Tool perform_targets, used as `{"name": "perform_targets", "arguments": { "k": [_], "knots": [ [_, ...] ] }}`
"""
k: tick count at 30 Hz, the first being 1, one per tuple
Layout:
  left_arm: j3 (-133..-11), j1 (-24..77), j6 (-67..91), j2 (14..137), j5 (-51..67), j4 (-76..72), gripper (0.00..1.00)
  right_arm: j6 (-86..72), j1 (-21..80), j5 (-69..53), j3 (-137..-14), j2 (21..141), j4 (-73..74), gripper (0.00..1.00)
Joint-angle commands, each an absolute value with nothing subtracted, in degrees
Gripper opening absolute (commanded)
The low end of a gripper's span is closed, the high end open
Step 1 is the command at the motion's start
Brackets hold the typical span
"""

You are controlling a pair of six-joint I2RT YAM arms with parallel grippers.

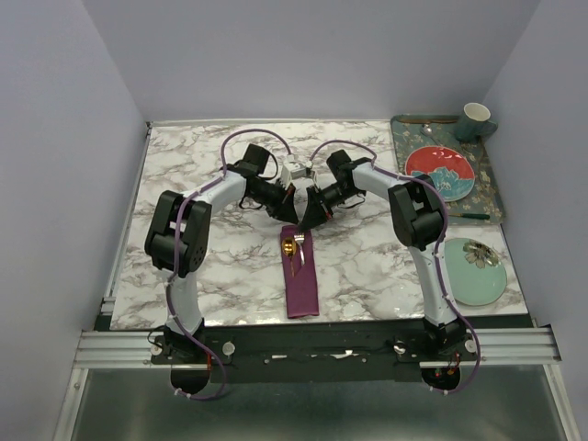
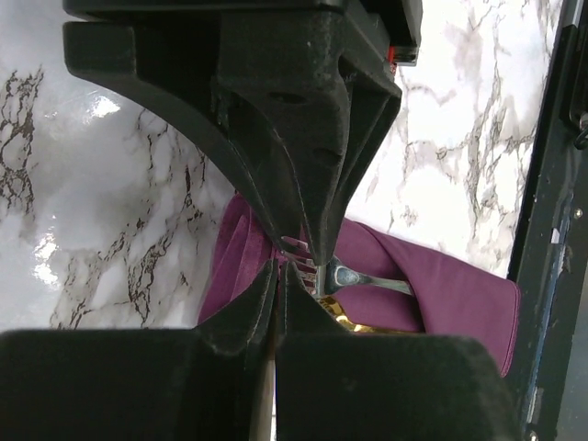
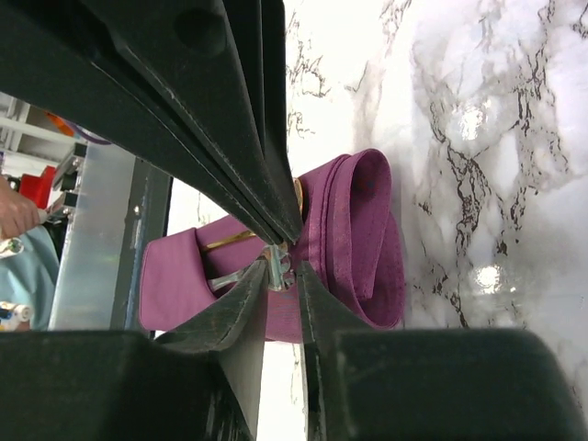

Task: Fold the napkin into a case and place the utensils inside
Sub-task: Pass from the right arm to the left

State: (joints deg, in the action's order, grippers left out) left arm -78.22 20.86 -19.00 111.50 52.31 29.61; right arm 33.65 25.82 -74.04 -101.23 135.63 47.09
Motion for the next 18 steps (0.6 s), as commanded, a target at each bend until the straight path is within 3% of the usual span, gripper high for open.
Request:
{"name": "perform_targets", "arguments": {
  "k": [1, 4, 9, 18],
  "knots": [
    [-79.63, 21.71, -20.57, 112.85, 53.44, 30.41, 0.05, 32.70, 26.11, -74.71, -102.92, 134.91, 48.87, 0.30],
    [-79.63, 21.88, -21.00, 113.11, 53.35, 31.11, 0.00, 31.73, 25.93, -73.74, -103.53, 135.17, 49.13, 0.34],
    [-79.10, 21.97, -20.74, 112.94, 53.35, 31.11, 0.00, 29.54, 25.40, -72.60, -104.50, 135.70, 49.31, 0.44],
    [-77.70, 22.50, -18.72, 112.41, 54.76, 29.79, 0.00, 25.49, 23.82, -72.77, -107.05, 137.72, 48.78, 0.43]
  ]
}}
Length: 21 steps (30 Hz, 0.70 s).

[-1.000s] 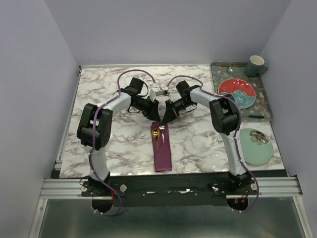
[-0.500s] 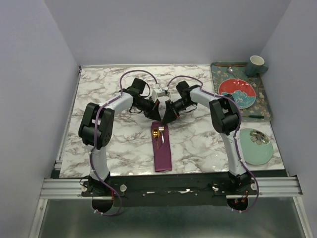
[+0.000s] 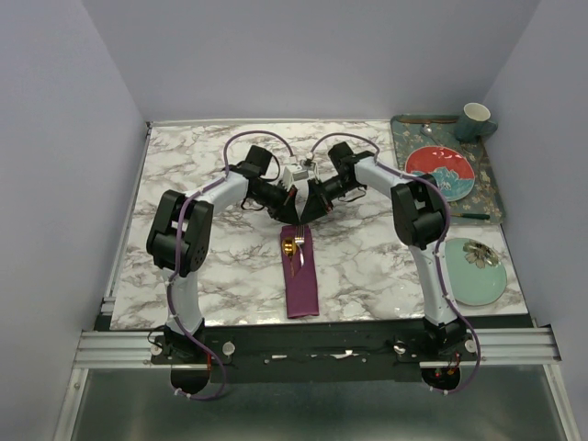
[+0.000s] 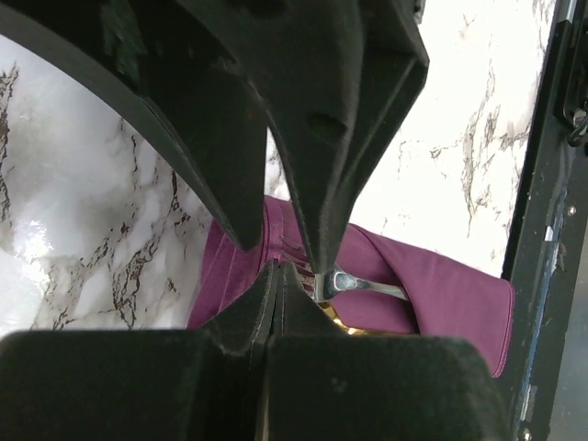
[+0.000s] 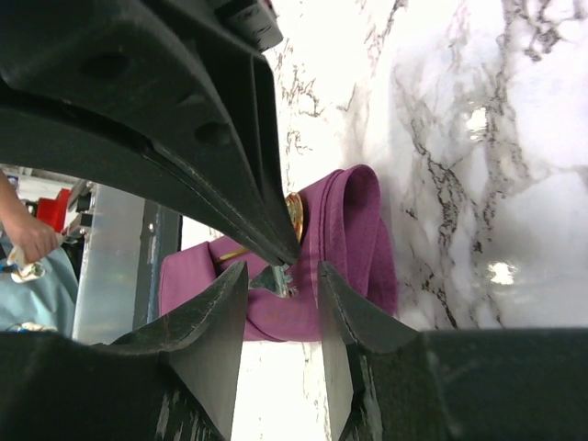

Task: Fold the napkin into a case and place the utensils inside
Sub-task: Insert the fork into the folded napkin.

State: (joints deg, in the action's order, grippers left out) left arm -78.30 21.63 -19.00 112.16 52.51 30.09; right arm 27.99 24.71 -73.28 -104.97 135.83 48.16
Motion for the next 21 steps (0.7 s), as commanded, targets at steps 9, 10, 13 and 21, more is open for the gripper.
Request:
{"name": "perform_targets", "arguments": {
  "k": [9, 10, 13, 21],
  "knots": [
    [-74.97, 23.47, -17.49, 111.71, 54.76, 28.30, 0.00, 22.24, 23.20, -70.41, -106.87, 137.72, 45.70, 0.33],
    [-74.62, 23.47, -17.40, 111.62, 54.76, 28.13, 0.00, 22.15, 23.12, -69.79, -106.70, 137.64, 45.27, 0.32],
    [-74.09, 23.55, -16.79, 111.45, 54.93, 27.77, 0.00, 20.74, 23.29, -65.58, -106.70, 137.72, 44.12, 0.31],
    [-73.74, 23.64, -16.26, 111.45, 54.93, 26.98, 0.00, 26.71, 24.87, -61.96, -108.36, 138.86, 49.38, 0.40]
  ]
}}
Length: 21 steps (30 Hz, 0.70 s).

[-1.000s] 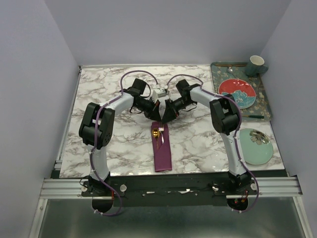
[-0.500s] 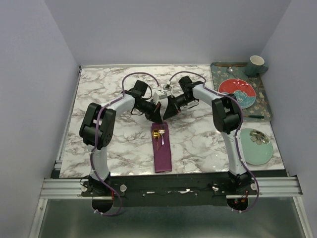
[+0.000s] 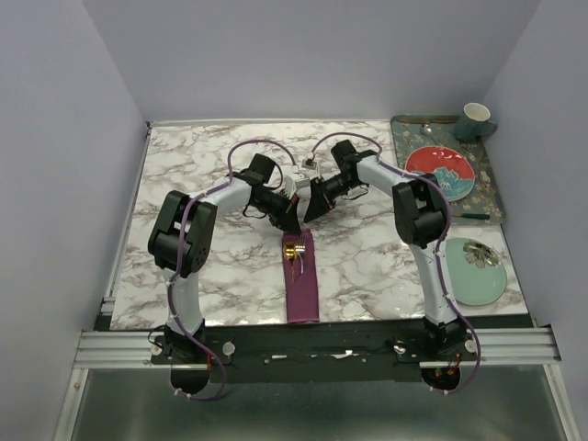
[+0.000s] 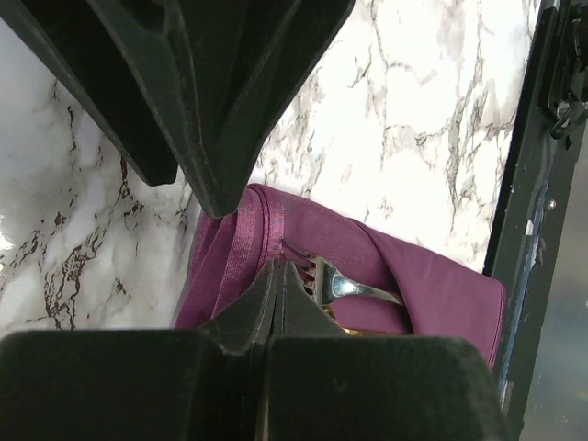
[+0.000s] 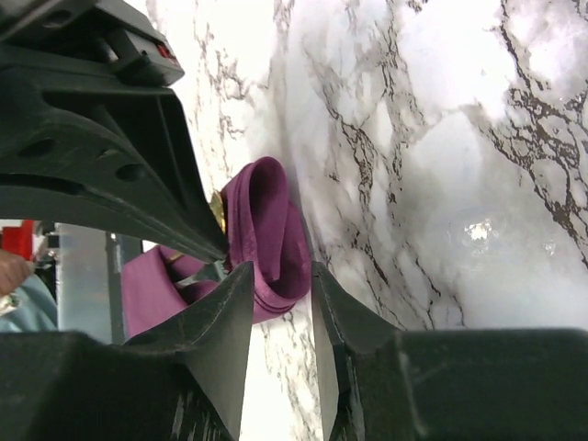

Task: Fold the napkin into a case and place the utensils inside
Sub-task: Insert the fork into the folded napkin.

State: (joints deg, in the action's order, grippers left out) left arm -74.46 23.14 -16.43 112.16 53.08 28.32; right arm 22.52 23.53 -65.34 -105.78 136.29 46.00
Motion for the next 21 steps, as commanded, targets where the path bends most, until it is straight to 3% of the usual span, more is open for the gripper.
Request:
{"name": "perform_targets", "arguments": {
  "k": [1, 16, 21],
  "knots": [
    [-73.74, 23.64, -16.09, 111.45, 54.93, 26.98, 0.00, 27.33, 25.05, -62.14, -108.72, 139.22, 51.40, 0.40],
    [-74.09, 23.73, -16.26, 111.62, 54.75, 26.90, 0.00, 31.73, 25.75, -67.93, -110.39, 140.54, 56.60, 0.43],
    [-74.18, 23.64, -16.35, 111.62, 54.67, 26.98, 0.00, 32.60, 25.84, -68.20, -110.30, 140.62, 56.95, 0.39]
  ]
}}
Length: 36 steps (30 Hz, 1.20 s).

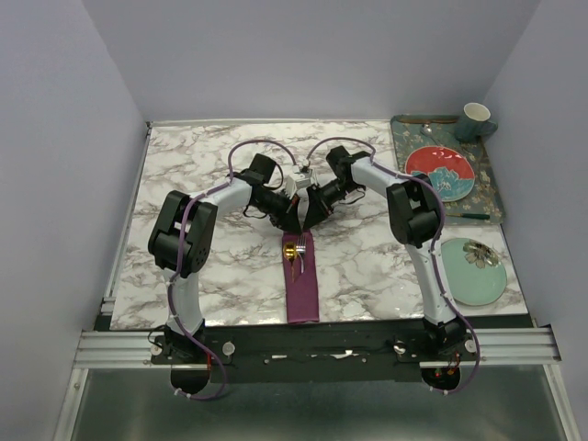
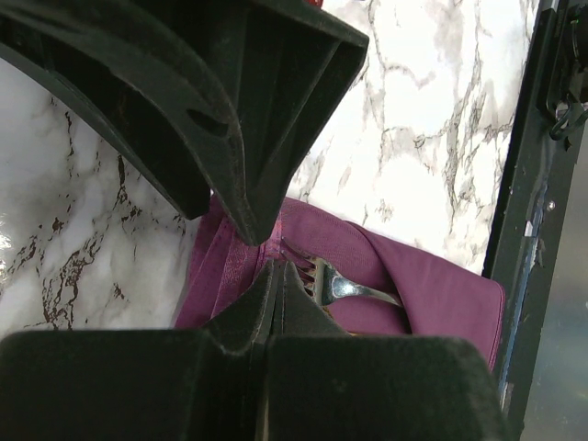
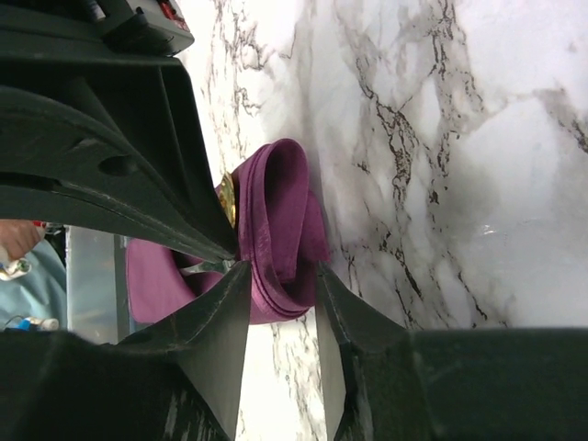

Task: Fold the napkin into a case and place the utensils inside
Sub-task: Insert the fork into the folded napkin.

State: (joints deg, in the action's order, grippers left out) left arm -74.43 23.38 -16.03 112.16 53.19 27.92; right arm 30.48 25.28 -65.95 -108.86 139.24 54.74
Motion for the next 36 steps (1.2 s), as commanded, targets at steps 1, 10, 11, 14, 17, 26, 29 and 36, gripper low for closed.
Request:
{"name": "perform_targets", "arguments": {
  "k": [1, 10, 11, 14, 17, 26, 29, 36],
  "knots": [
    [-74.18, 23.73, -16.17, 111.62, 54.67, 26.98, 0.00, 32.69, 26.01, -68.20, -110.30, 140.54, 57.04, 0.35],
    [-73.65, 23.99, -16.00, 111.53, 54.84, 26.90, 0.00, 33.05, 26.46, -67.59, -110.56, 141.06, 57.30, 0.10],
    [-73.57, 24.08, -16.08, 111.45, 54.76, 27.07, 0.00, 32.96, 26.54, -67.59, -110.65, 141.06, 57.22, 0.08],
    [-73.21, 24.69, -16.00, 111.36, 54.93, 27.16, 0.00, 32.08, 26.54, -67.41, -111.00, 141.24, 56.69, 0.01],
    [-72.86, 25.05, -15.73, 111.18, 54.93, 27.07, 0.00, 30.85, 26.46, -67.06, -111.53, 141.59, 56.16, 0.01],
    [-70.75, 25.93, -15.65, 110.39, 55.20, 27.07, 0.00, 30.41, 26.54, -66.88, -111.27, 141.50, 55.64, 0.00],
    [-70.31, 26.19, -15.73, 110.13, 55.19, 27.07, 0.00, 30.15, 26.54, -66.88, -111.44, 141.50, 55.55, 0.01],
    [-71.63, 26.28, -14.15, 109.51, 53.35, 27.42, 0.21, 29.97, 26.46, -67.06, -111.09, 141.15, 55.28, 0.01]
  ]
}}
